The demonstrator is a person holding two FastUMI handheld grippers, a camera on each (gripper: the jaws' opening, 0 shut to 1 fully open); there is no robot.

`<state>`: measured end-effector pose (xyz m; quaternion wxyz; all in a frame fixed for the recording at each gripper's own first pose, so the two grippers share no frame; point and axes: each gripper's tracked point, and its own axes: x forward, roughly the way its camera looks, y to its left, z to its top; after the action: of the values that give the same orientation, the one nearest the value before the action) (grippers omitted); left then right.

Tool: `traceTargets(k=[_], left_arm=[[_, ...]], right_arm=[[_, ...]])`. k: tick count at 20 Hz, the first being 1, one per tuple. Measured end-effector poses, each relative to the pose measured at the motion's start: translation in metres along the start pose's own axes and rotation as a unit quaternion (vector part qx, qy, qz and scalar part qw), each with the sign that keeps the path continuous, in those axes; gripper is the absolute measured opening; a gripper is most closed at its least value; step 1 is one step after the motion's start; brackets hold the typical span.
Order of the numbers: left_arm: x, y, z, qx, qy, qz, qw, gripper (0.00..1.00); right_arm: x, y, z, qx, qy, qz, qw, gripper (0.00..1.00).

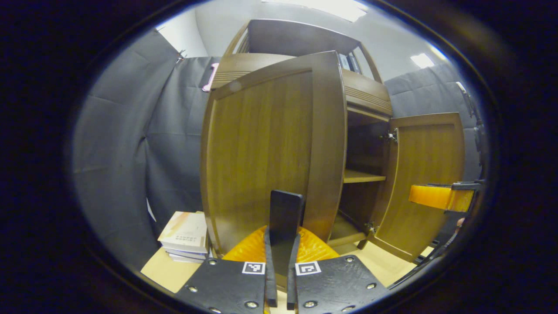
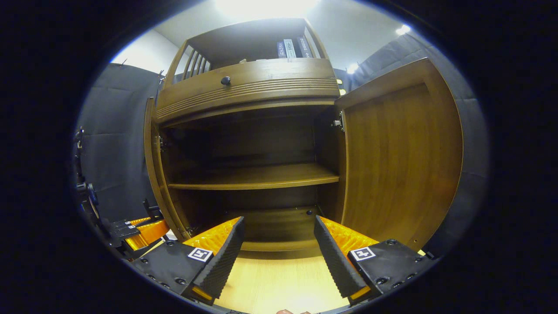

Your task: Open the right door of the double-door shoe cabinet with the right hand, and open the left door with the left hand.

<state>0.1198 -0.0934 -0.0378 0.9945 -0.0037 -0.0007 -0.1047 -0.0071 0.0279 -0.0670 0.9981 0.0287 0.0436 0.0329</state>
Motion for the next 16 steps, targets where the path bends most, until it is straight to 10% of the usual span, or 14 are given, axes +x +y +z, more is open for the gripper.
traceTargets(k=[16], left_arm=[[-0.077,0.122,0.002,0.007,-0.031,0.009,0.999,0.07]], right_arm=[[-0.029,0.009,0.001,-0.015,-0.015,0.014,1.0,0.95]])
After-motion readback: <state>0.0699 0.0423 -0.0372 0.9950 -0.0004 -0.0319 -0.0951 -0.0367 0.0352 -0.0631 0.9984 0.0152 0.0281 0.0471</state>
